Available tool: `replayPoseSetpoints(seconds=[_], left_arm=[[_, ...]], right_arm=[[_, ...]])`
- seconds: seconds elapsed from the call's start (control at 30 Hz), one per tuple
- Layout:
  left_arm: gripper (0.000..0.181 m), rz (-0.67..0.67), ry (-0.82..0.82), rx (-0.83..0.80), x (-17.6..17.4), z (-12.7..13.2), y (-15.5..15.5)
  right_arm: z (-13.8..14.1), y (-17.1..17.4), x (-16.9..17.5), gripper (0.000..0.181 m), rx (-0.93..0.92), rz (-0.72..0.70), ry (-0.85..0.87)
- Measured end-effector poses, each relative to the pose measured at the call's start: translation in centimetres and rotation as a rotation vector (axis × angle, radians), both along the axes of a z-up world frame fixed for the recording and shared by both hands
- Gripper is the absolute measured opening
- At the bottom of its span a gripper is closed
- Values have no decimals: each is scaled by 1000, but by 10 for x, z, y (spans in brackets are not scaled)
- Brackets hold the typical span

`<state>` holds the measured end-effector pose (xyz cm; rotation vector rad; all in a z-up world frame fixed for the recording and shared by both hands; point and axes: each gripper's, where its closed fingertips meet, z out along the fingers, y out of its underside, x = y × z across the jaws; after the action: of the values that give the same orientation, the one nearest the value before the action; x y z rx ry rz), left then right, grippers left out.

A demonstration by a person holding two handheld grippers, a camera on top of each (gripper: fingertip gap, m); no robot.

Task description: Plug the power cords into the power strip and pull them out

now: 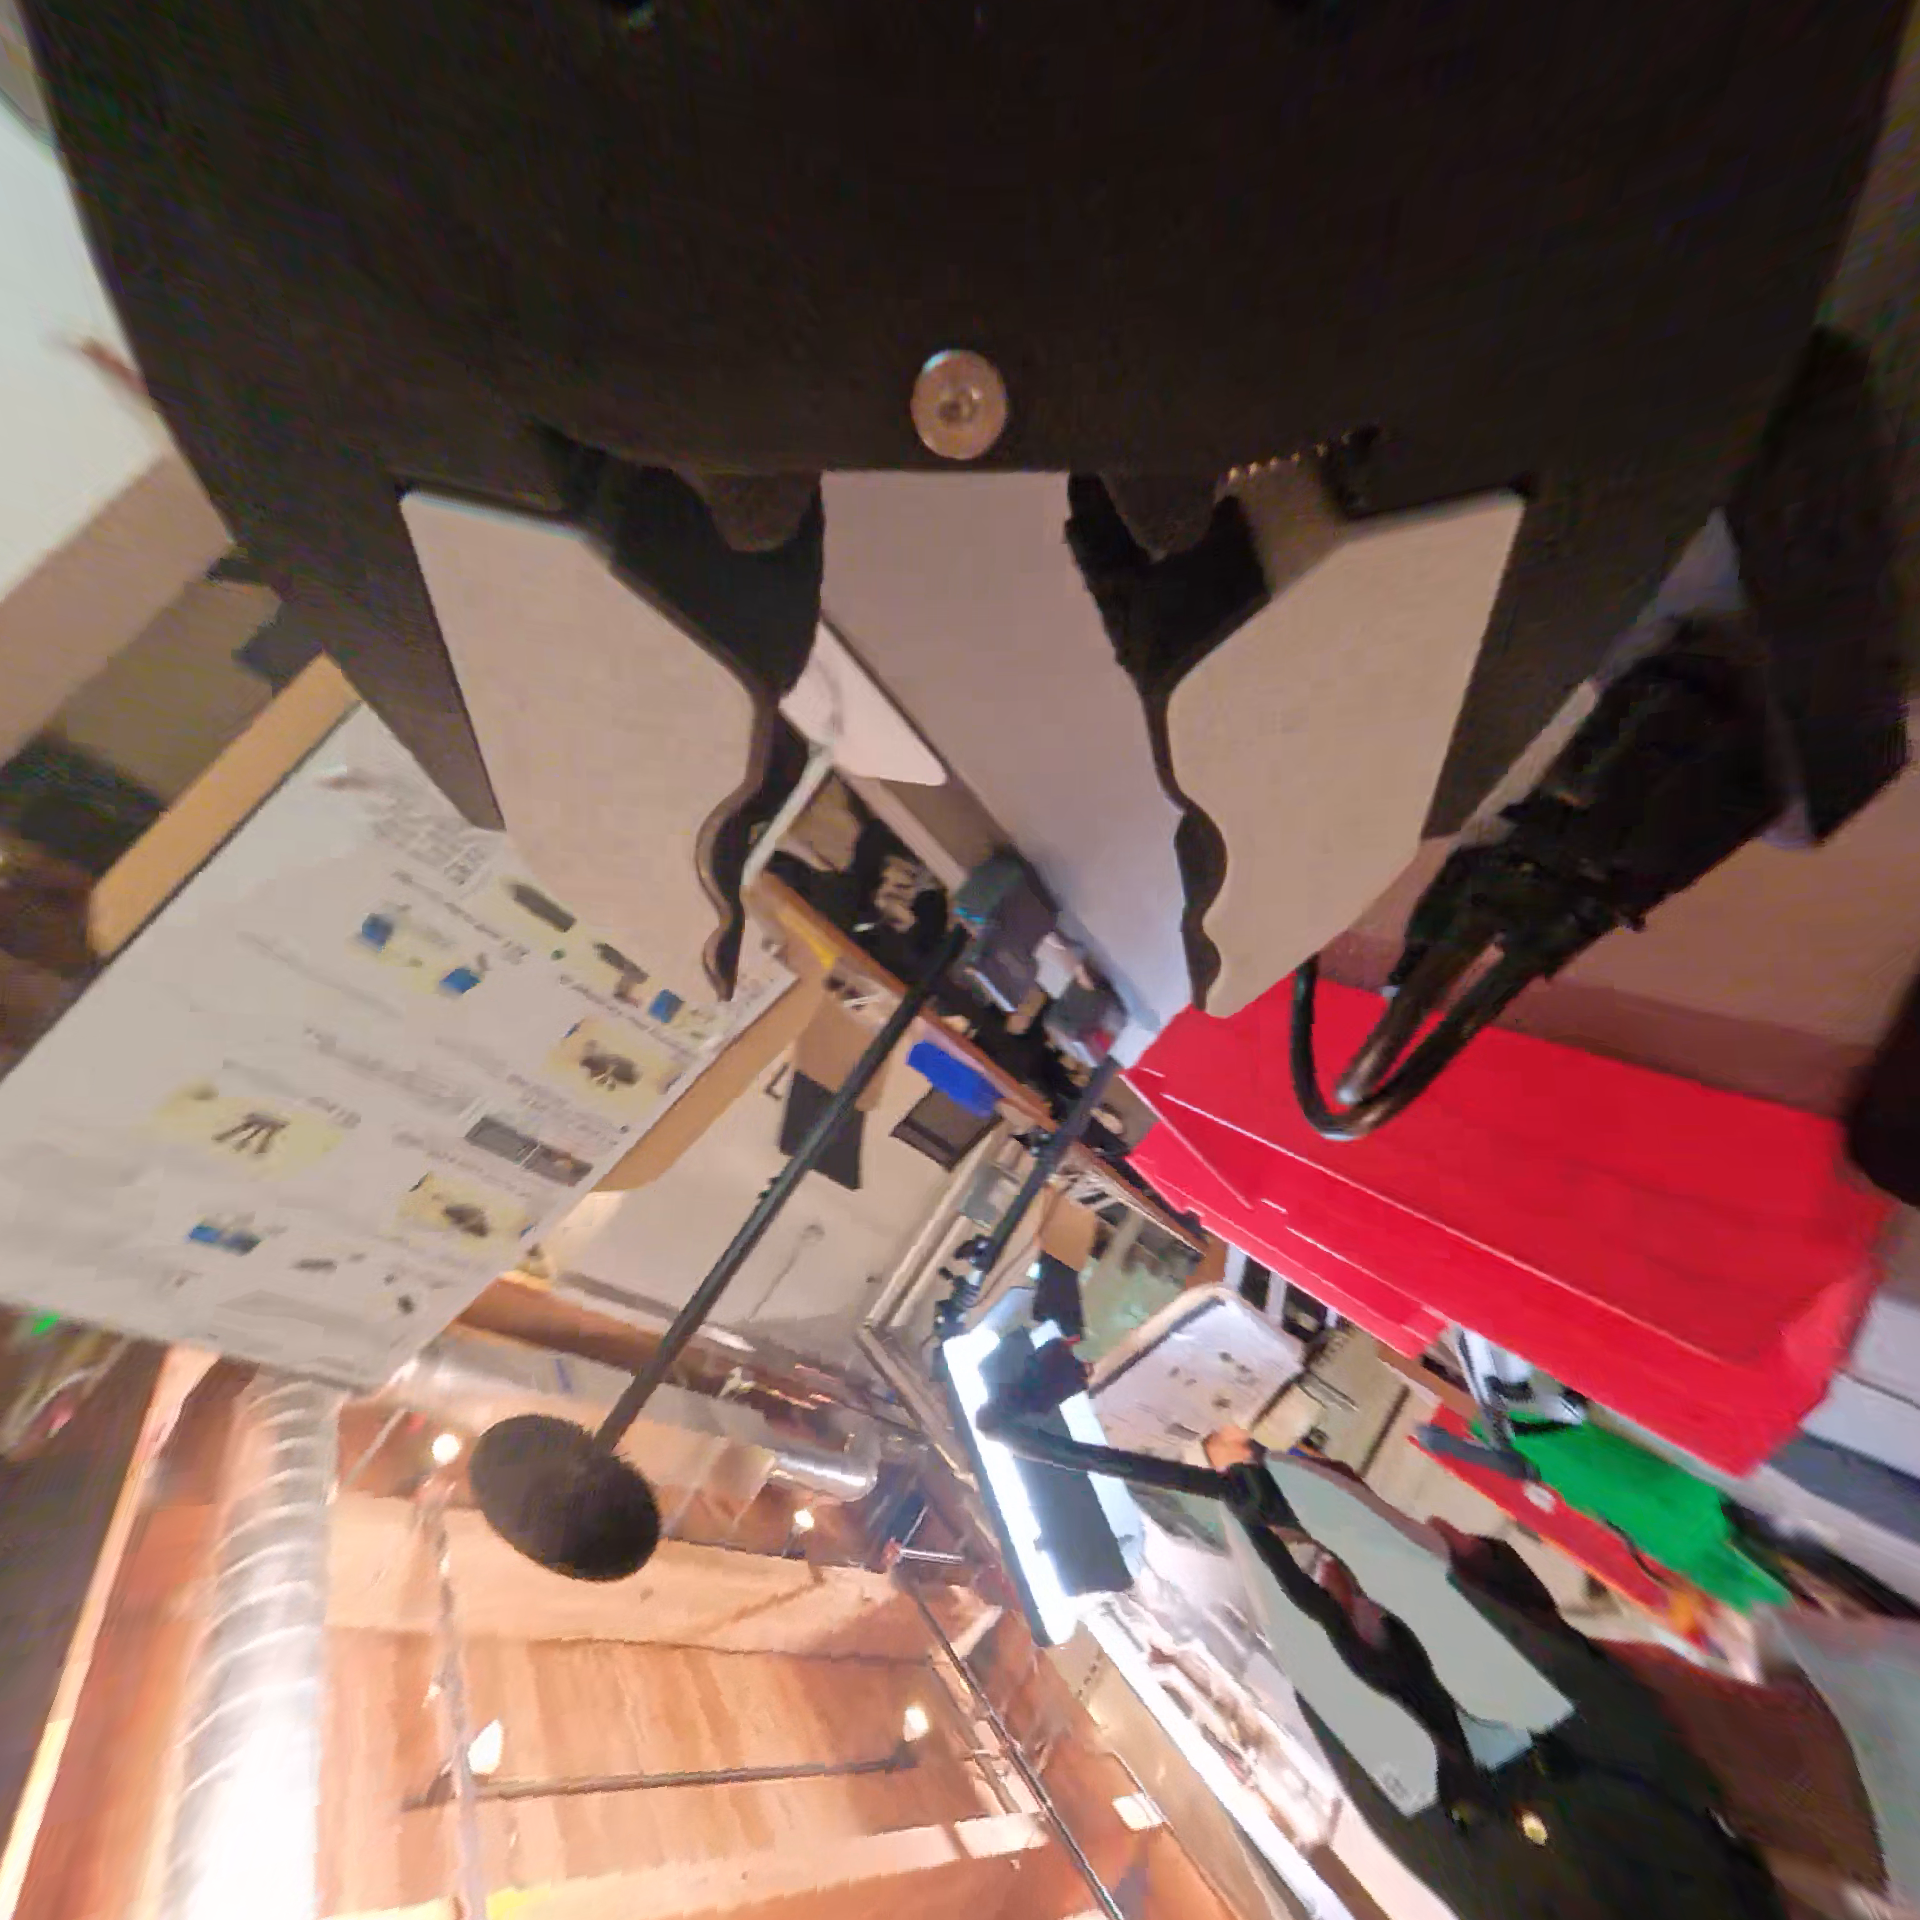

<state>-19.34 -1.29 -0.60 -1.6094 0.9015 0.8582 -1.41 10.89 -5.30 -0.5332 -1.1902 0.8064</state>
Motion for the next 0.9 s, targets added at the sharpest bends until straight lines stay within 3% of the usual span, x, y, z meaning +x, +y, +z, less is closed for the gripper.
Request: replayPoseSetpoints(seconds=[0.13, 0.33, 0.4, 0.47, 0.6, 0.67, 0.77, 0.9], left_arm=[[17, -102, -59, -26, 63, -22, 21], [17, -286, -123, -95, 157, -54, 40], [17, -318, -121, -105, 176, -58, 42], [18, -352, -164, -89, 190, -54, 43], [19, -440, -255, -21, 212, -42, 40], [31, -515, -299, -7, 221, -35, 32], [45, -675, -565, 20, 224, -15, 13], [52, -785, -1130, 76, 188, 7, 6]], right_arm=[[12, -16, 2, 79, 310, -170, 59], [18, -40, -1, 73, 536, -250, 96], [20, -31, 2, 50, 583, -336, 86], [26, -20, 10, 11, 629, -433, 98], [44, -21, 26, 8, 606, -430, 177], [52, -20, 34, 7, 598, -434, 212], [62, -20, 47, 6, 546, -382, 268], [84, -19, 69, 3, 320, -213, 377]])
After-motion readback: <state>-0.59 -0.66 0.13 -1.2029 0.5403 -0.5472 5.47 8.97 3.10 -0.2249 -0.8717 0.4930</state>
